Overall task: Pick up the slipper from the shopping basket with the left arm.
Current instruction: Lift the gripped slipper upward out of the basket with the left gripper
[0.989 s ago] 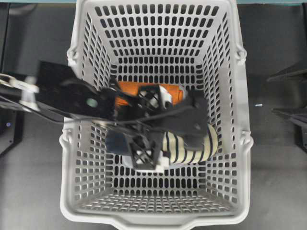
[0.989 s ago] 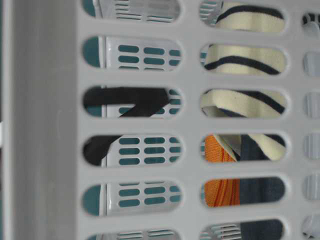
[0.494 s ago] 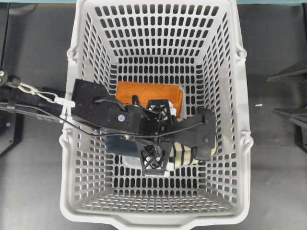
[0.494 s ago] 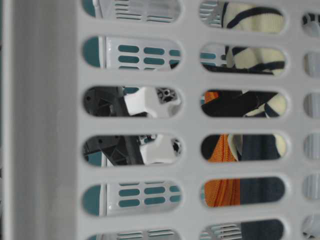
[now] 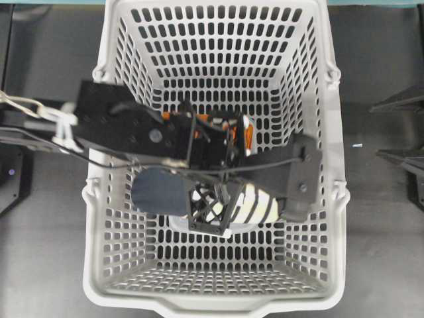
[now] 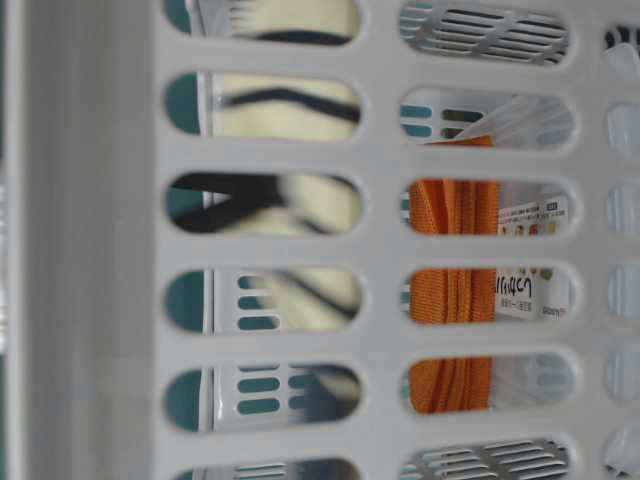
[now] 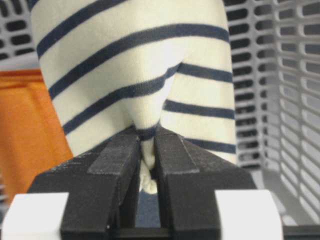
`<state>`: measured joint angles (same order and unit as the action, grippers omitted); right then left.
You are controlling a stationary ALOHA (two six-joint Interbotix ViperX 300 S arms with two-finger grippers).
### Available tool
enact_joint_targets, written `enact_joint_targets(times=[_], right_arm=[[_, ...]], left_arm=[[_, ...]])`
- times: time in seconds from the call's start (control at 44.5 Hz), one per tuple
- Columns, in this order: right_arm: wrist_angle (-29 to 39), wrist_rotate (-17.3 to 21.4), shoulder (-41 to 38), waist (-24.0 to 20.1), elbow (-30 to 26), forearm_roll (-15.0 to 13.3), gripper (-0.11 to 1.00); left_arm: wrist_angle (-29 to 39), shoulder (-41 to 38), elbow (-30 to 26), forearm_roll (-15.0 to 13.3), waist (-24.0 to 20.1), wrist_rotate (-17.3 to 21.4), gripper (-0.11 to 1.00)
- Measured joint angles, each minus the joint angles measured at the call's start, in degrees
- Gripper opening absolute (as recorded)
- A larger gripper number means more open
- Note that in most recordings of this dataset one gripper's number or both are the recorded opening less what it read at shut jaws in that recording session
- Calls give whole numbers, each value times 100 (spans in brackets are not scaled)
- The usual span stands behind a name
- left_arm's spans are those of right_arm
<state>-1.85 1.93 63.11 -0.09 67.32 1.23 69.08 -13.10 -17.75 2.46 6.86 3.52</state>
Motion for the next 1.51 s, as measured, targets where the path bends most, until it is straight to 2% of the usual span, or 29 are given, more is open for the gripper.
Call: enact_joint_targets(times=[0.202, 0.315, 1.506], right_arm=[[0, 0, -9, 0, 0, -9, 77], [0, 0, 18, 0, 0, 0, 77], [0, 0, 53, 0, 9, 0, 77]], left_arm=[[765, -9, -1160, 0, -26, 0, 6], [993, -44, -1424, 0, -70, 9, 6], [1072, -88, -1397, 9, -70, 0, 6]])
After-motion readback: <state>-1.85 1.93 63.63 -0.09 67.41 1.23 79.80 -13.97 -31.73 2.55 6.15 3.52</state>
